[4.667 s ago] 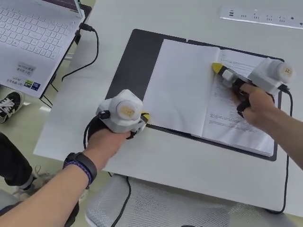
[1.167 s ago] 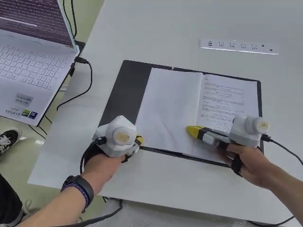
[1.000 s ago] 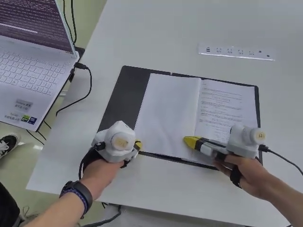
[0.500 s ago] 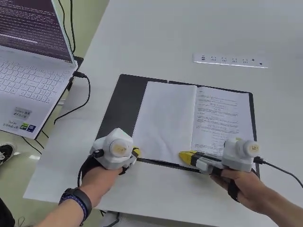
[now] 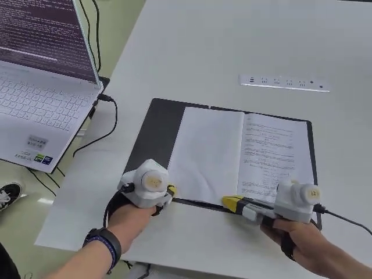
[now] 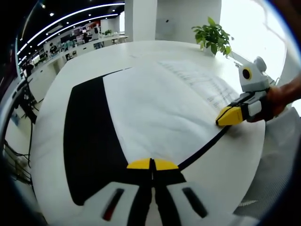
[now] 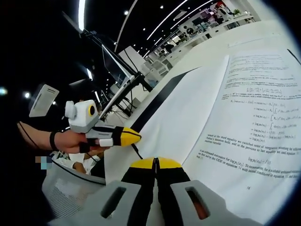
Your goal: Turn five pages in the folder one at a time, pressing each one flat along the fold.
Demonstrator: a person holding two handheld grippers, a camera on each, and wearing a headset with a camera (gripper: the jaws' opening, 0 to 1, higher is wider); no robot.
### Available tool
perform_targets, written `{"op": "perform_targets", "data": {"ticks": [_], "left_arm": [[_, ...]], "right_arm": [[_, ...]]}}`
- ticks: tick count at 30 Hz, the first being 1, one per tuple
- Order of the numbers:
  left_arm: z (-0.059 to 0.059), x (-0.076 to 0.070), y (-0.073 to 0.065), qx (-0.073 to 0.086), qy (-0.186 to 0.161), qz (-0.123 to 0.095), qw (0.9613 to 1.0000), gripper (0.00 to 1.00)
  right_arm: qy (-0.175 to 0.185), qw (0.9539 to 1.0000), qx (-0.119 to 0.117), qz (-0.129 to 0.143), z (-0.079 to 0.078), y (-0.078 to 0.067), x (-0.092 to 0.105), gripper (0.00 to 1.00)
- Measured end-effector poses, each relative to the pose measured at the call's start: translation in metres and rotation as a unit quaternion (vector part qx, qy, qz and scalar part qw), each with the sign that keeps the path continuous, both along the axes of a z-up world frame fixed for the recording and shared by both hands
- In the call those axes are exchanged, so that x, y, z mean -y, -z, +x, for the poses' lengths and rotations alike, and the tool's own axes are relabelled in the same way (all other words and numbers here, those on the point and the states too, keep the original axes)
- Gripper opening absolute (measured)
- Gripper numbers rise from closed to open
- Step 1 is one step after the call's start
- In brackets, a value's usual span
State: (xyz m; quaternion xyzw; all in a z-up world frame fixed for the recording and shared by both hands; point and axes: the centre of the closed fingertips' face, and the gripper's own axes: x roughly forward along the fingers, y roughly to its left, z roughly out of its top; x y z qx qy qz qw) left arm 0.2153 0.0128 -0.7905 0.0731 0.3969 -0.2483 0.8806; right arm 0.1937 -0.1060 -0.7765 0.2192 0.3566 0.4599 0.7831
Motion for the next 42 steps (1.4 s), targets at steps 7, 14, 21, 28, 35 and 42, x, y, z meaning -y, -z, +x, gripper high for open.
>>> {"op": "perform_targets", "data": {"ticks": [7,14,21,28,35,42], "left_arm": [[0.000,-0.001,0.000,-0.009,-0.012,-0.012,0.9998,0.00],[0.000,0.000,-0.002,-0.037,-0.044,-0.054,0.9969,0.01],[-0.006,0.011,-0.007,-0.045,-0.052,-0.079,0.9945,0.19],[-0.008,0.014,-0.027,-0.016,-0.057,-0.090,0.9942,0.24],[-0.007,0.014,-0.049,0.014,-0.058,-0.093,0.9939,0.26],[-0.011,0.014,-0.063,0.032,-0.022,-0.066,0.9971,0.31]], "right_arm": [[0.044,0.9986,-0.022,0.023,0.000,-0.004,0.004,0.00],[0.056,0.9978,-0.013,0.031,-0.004,-0.018,0.010,0.00],[0.076,0.9969,0.001,0.023,-0.005,-0.025,0.030,0.02],[0.074,0.9968,0.030,0.004,-0.012,-0.038,0.050,0.17],[0.092,0.9943,0.050,-0.019,-0.009,-0.045,0.077,0.24],[0.118,0.9902,0.071,-0.026,-0.001,-0.059,0.100,0.28]]}}
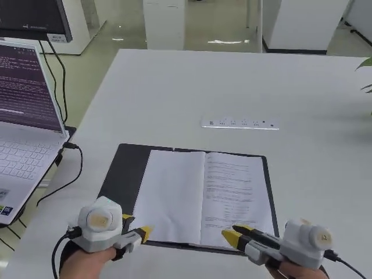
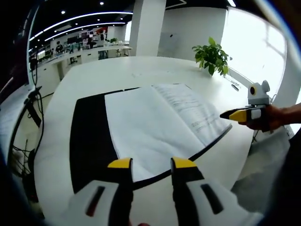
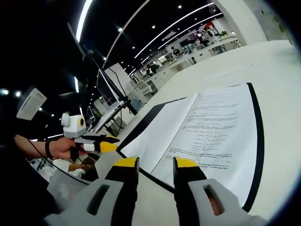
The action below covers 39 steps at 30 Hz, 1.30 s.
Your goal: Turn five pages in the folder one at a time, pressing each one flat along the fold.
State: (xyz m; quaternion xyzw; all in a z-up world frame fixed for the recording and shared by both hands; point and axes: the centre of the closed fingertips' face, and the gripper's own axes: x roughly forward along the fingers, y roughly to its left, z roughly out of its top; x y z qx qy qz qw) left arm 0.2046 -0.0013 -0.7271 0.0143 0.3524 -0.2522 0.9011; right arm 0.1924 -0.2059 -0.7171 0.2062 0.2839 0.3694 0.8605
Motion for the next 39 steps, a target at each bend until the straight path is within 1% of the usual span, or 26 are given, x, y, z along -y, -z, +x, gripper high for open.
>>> {"op": "perform_targets", "data": {"ticks": [2,4,7,8,13,15,17,20,22,24,26,30,33,36,39], "left_arm": [[0.001,-0.002,-0.007,0.006,0.002,0.001,1.0000,0.31],[0.001,-0.003,-0.014,0.013,0.006,0.007,0.9999,0.33],[0.005,-0.005,-0.025,0.023,0.004,0.006,0.9997,0.35],[0.006,-0.005,-0.027,0.024,0.004,0.007,0.9997,0.35],[0.010,-0.003,-0.047,0.045,0.003,0.006,0.9990,0.37],[0.011,-0.004,-0.054,0.051,-0.001,0.001,0.9987,0.39],[0.008,-0.003,-0.059,0.056,-0.003,-0.002,0.9985,0.40],[0.004,-0.001,-0.063,0.060,0.003,0.003,0.9982,0.42],[-0.001,0.000,-0.070,0.063,0.007,0.005,0.9980,0.44],[-0.002,-0.001,-0.073,0.065,0.008,0.003,0.9978,0.45],[-0.003,-0.002,-0.080,0.072,0.003,-0.002,0.9974,0.45],[-0.003,-0.008,-0.088,0.080,0.000,0.001,0.9968,0.48],[-0.003,-0.010,-0.093,0.083,-0.006,-0.001,0.9965,0.51],[-0.004,-0.013,-0.101,0.091,-0.020,-0.009,0.9956,0.54],[-0.008,-0.016,-0.104,0.093,-0.027,-0.012,0.9952,0.56]], "right_arm": [[0.003,1.0000,0.005,-0.001,0.001,-0.004,0.004,0.29],[0.003,0.9999,0.014,0.002,0.001,-0.010,0.006,0.32],[0.005,0.9995,0.027,-0.016,0.000,-0.014,0.012,0.37],[0.004,0.9994,0.029,-0.018,-0.001,-0.016,0.013,0.37],[0.004,0.9985,0.041,-0.036,-0.001,-0.022,0.023,0.41],[0.011,0.9980,0.046,-0.040,0.000,-0.025,0.028,0.44],[0.015,0.9975,0.054,-0.044,-0.001,-0.032,0.032,0.46],[0.021,0.9964,0.065,-0.050,-0.001,-0.040,0.039,0.47],[0.026,0.9958,0.071,-0.052,0.000,-0.044,0.044,0.48],[0.030,0.9951,0.076,-0.056,0.001,-0.048,0.049,0.50],[0.034,0.9943,0.082,-0.060,0.001,-0.053,0.054,0.51],[0.042,0.9934,0.089,-0.060,0.000,-0.061,0.062,0.56],[0.045,0.9929,0.095,-0.055,-0.003,-0.066,0.064,0.59],[0.045,0.9921,0.099,-0.064,-0.010,-0.070,0.065,0.60],[0.050,0.9911,0.104,-0.066,-0.014,-0.074,0.068,0.62]]}}
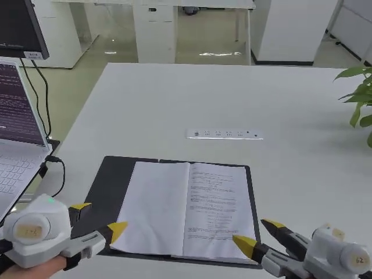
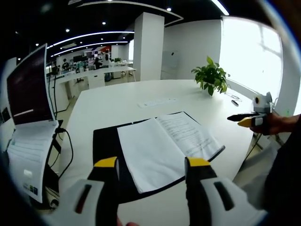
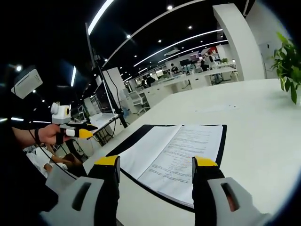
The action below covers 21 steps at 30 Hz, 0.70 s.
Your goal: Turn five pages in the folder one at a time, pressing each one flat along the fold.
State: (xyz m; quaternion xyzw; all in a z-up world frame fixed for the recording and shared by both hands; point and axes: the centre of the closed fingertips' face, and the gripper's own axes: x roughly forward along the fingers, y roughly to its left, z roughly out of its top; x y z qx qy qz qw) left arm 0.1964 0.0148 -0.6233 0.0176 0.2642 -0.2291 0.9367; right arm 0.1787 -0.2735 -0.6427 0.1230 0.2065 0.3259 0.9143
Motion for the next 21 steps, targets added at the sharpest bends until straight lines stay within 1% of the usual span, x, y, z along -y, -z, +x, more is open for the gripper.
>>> {"op": "perform_targets", "data": {"ticks": [1,3,4,5,8,10,13,16,21], "left_arm": [[-0.003,0.000,-0.001,0.000,-0.001,-0.001,1.0000,0.57],[-0.008,0.002,0.000,-0.004,0.000,-0.002,1.0000,0.61],[-0.011,0.002,0.002,-0.008,0.000,0.000,1.0000,0.62],[-0.013,0.003,0.003,-0.008,0.000,0.000,1.0000,0.63],[-0.021,0.005,-0.003,-0.006,-0.004,-0.008,0.9999,0.65],[-0.022,0.004,-0.005,-0.003,-0.004,-0.005,1.0000,0.66],[-0.024,0.000,-0.010,0.005,-0.004,0.010,0.9999,0.66],[-0.024,-0.004,-0.015,0.010,-0.012,-0.005,0.9999,0.67],[-0.026,-0.002,-0.013,0.005,-0.008,0.001,1.0000,0.67]], "right_arm": [[0.003,1.0000,0.002,0.003,-0.001,-0.002,0.001,0.64],[0.004,1.0000,0.002,0.005,-0.003,-0.002,0.001,0.68],[0.006,1.0000,0.001,0.003,-0.004,-0.001,0.002,0.68],[0.007,1.0000,0.001,0.001,-0.004,-0.001,0.003,0.69],[0.011,0.9999,0.002,0.000,-0.008,-0.003,0.005,0.71],[0.015,0.9999,0.003,0.003,-0.010,-0.006,0.007,0.71],[0.017,0.9998,0.004,-0.001,-0.011,-0.006,0.009,0.73],[0.017,0.9998,0.001,-0.011,-0.013,-0.003,0.011,0.73],[0.020,0.9997,0.002,-0.013,-0.018,-0.005,0.014,0.74]]}}
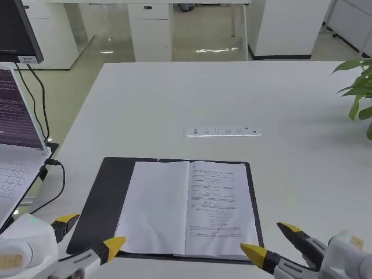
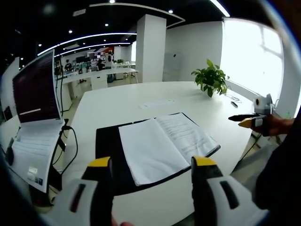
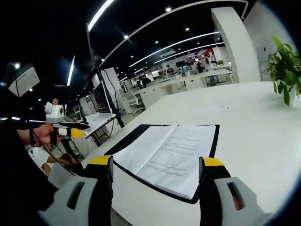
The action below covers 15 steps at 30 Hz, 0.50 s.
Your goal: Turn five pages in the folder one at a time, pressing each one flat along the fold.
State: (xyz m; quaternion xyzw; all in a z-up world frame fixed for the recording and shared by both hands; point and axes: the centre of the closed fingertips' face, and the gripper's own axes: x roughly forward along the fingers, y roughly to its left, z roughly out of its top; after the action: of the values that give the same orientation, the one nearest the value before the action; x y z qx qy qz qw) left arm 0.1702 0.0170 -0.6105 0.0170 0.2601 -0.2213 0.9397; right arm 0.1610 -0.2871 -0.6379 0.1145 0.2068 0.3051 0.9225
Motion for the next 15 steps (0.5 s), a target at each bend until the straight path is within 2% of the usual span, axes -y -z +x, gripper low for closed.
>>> {"op": "perform_targets", "data": {"ticks": [4,9,15], "left_arm": [[0.000,0.006,0.003,-0.006,0.006,-0.001,1.0000,0.66],[0.001,0.021,0.001,-0.004,0.018,-0.005,0.9998,0.66],[0.002,0.033,0.004,-0.012,0.040,-0.001,0.9991,0.66]], "right_arm": [[0.004,1.0000,-0.004,-0.006,-0.002,0.001,0.004,0.78],[0.005,0.9999,-0.001,-0.009,-0.005,-0.002,0.007,0.78],[0.015,0.9999,0.001,-0.006,-0.004,-0.005,0.012,0.78]]}}
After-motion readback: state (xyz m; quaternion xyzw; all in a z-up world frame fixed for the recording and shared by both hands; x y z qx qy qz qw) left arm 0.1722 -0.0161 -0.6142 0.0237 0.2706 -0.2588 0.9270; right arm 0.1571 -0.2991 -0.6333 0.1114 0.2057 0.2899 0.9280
